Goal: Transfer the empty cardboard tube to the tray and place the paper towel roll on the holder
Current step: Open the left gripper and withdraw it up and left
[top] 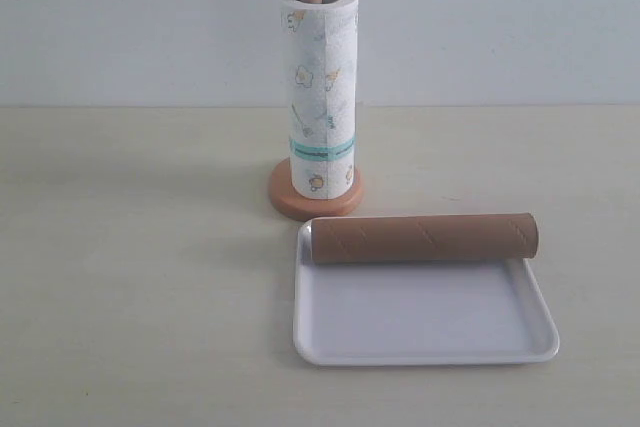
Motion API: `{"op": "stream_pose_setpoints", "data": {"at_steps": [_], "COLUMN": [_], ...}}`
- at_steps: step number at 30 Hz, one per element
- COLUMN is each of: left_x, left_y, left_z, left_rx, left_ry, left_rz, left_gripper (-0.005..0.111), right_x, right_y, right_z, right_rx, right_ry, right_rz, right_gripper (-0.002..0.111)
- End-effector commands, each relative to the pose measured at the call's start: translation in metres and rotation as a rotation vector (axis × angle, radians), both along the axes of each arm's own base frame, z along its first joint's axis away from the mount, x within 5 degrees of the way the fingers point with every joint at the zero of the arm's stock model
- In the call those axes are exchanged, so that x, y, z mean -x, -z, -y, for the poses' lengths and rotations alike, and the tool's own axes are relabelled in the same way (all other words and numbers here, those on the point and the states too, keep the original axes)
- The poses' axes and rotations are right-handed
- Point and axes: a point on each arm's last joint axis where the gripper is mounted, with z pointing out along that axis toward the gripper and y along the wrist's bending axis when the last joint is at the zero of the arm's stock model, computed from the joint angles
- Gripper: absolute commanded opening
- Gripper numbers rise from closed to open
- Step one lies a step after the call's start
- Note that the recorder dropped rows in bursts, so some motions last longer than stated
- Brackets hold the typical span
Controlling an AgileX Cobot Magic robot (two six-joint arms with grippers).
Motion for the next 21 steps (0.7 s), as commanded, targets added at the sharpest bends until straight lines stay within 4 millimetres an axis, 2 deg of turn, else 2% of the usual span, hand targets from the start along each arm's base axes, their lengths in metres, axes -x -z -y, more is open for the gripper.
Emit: {"op": "stream_pose_setpoints", "data": {"at_steps": [1, 2, 5, 6, 8, 21], "left_x": [0.0038, 0.004, 0.004, 0.0041, 0.0041, 0.0039], "left_y": [0.0114, 0.0132, 0.018, 0.0192, 0.0191, 0.0191], "left_z": [-0.0008, -0.0008, -0.0026, -0.0028, -0.0028, -0.0034], "left_rx": [-0.002, -0.003, -0.005, -0.007, -0.007, -0.007], "left_ry": [-0.003, -0.003, -0.009, -0.008, -0.008, -0.009], "left_rz": [-0.083, -0.089, -0.108, -0.105, -0.105, -0.103], "left_gripper": [0.085, 0.072, 0.014, 0.006, 0.009, 0.009], "right_x": [0.0, 0.0, 0.0, 0.0, 0.0, 0.0], "right_y": [-0.0014, -0.0014, -0.0014, -0.0014, -0.0014, -0.0014], "right_z": [0.0001, 0.0001, 0.0001, 0.0001, 0.0001, 0.0001], "right_rx": [0.001, 0.001, 0.001, 0.001, 0.001, 0.001], "right_ry": [0.001, 0.001, 0.001, 0.001, 0.001, 0.001], "right_rz": [0.017, 0.017, 0.017, 0.017, 0.017, 0.017], "right_gripper": [0.001, 0.001, 0.001, 0.001, 0.001, 0.001]}}
